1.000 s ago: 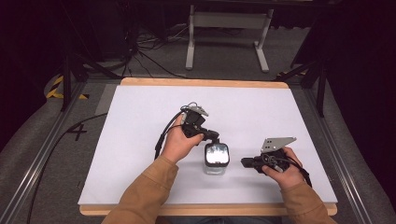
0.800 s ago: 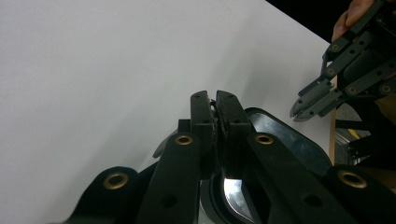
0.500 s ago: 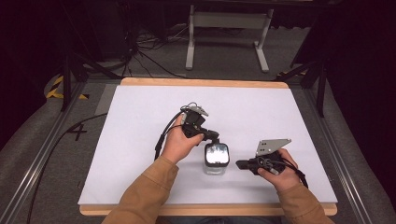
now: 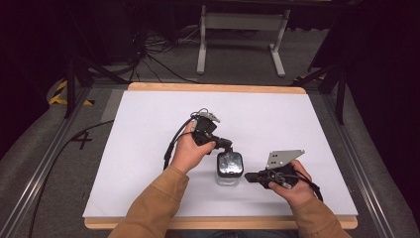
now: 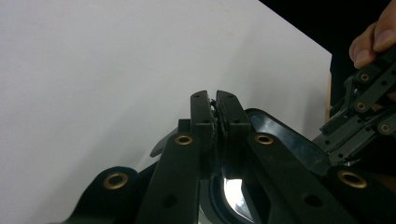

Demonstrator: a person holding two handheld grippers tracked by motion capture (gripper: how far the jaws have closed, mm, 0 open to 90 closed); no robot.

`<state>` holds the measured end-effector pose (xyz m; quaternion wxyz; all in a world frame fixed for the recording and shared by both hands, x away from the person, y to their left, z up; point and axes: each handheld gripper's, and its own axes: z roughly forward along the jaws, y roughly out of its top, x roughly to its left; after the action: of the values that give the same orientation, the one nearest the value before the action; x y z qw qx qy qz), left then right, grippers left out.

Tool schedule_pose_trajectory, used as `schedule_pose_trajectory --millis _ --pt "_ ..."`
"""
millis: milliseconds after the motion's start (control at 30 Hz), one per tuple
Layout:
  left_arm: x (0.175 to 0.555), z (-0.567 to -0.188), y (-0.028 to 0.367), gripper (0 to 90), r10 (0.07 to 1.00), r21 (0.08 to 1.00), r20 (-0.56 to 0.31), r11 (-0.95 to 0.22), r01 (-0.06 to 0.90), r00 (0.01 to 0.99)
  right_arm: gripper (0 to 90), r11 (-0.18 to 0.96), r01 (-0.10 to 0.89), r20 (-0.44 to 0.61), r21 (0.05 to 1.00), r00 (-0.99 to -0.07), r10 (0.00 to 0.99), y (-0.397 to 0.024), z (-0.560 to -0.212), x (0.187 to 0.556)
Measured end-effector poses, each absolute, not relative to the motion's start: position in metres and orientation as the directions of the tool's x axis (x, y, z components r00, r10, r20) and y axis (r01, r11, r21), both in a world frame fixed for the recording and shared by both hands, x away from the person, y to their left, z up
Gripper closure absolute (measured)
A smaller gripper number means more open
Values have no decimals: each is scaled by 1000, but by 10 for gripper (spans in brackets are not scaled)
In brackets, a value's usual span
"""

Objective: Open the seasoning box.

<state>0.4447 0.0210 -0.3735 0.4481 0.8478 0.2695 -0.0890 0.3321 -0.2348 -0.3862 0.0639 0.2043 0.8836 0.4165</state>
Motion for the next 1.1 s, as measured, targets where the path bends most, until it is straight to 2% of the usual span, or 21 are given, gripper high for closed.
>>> schedule_pose_trajectory --millis 700,900,1100 --pt "444 -373 21 868 375 714 -387 -456 531 842 900 535 311 61 786 -899 434 -230 -386 331" --pt "437 -361 26 830 401 757 -316 -440 483 860 900 520 306 62 798 -899 434 -231 -385 332" --pt "426 -345 40 841 433 788 -258 -423 447 864 900 510 304 64 805 -899 434 -231 -383 333"
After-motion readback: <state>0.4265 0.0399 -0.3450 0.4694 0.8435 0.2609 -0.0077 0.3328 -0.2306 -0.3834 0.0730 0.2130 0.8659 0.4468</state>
